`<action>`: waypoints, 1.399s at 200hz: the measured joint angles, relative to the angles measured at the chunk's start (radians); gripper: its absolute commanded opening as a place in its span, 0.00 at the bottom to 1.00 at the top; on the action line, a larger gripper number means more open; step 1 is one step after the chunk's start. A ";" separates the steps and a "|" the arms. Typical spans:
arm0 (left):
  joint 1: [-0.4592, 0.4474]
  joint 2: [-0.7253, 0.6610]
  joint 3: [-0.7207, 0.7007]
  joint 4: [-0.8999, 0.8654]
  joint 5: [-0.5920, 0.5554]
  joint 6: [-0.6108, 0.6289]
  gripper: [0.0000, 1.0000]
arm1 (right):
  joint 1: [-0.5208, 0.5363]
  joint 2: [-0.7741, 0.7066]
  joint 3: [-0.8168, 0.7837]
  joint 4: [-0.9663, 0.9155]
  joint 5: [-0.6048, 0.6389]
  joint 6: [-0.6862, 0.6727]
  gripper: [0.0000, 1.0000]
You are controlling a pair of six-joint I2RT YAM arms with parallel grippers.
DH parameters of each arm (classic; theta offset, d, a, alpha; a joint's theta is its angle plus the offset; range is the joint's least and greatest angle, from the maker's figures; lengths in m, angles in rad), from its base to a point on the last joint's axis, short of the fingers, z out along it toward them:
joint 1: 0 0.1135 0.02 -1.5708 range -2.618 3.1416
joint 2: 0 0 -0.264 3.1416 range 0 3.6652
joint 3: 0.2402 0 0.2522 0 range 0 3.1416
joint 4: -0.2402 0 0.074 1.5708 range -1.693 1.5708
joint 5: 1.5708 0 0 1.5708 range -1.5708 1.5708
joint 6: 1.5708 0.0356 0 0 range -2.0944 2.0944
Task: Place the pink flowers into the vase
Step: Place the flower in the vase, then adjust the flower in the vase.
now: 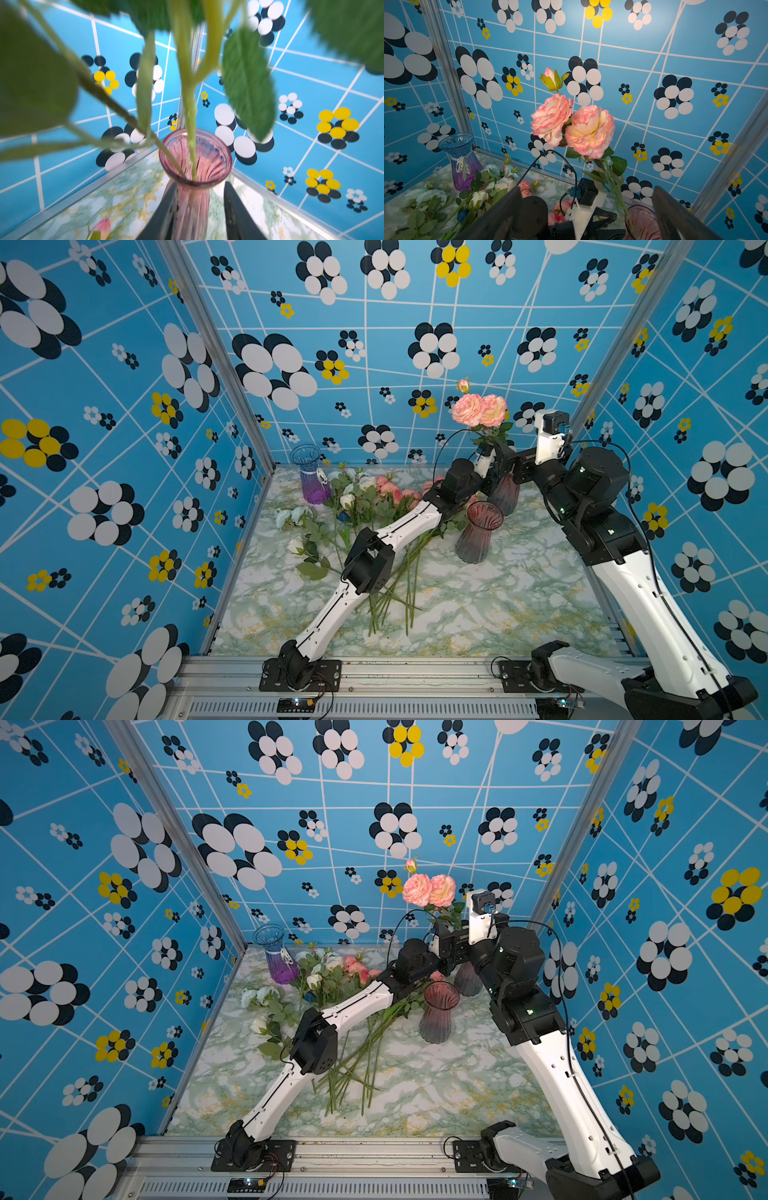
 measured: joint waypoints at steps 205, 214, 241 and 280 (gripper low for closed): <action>0.071 -0.312 -0.378 0.120 0.091 0.028 0.75 | 0.029 0.431 0.382 0.068 0.174 0.132 0.99; 0.076 -0.329 -0.389 0.128 0.093 0.027 0.77 | 0.030 0.447 0.386 0.080 0.185 0.131 0.99; 0.082 -0.370 -0.410 0.144 0.098 0.032 0.80 | 0.032 0.491 0.406 0.114 0.216 0.099 0.99; 0.084 -0.402 -0.453 0.159 0.098 0.044 0.87 | 0.034 0.525 0.433 0.144 0.263 0.069 0.99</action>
